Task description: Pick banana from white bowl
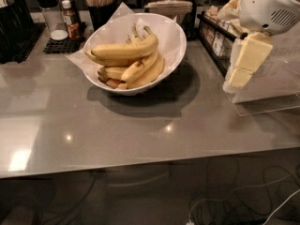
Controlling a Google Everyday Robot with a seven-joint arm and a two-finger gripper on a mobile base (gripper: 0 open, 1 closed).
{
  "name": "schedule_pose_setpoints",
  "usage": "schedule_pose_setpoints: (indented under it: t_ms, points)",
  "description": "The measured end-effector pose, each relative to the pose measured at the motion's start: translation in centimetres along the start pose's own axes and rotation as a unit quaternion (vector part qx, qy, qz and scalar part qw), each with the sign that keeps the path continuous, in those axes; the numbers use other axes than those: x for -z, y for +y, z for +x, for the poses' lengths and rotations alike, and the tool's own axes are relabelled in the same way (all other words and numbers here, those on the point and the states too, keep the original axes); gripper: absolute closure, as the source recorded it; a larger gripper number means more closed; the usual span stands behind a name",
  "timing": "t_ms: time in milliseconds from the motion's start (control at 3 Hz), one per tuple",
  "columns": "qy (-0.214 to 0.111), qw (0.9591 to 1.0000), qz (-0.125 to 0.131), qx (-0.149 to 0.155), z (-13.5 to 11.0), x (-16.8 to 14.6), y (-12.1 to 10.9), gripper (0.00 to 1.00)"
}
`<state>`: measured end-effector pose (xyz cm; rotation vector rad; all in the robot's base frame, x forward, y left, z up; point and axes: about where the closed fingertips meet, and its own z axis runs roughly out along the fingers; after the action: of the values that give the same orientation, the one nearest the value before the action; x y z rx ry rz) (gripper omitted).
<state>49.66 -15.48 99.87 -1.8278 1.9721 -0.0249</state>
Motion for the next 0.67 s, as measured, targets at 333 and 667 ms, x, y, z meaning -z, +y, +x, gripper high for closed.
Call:
schedule_pose_setpoints:
  t_ms: [333,667]
  points:
    - [-0.049,0.9953,-0.024,0.08,-5.21,-1.19,-1.58,0.0]
    - [-0.051,0.9951,-0.018,0.083,-5.47,-0.95,-1.83,0.0]
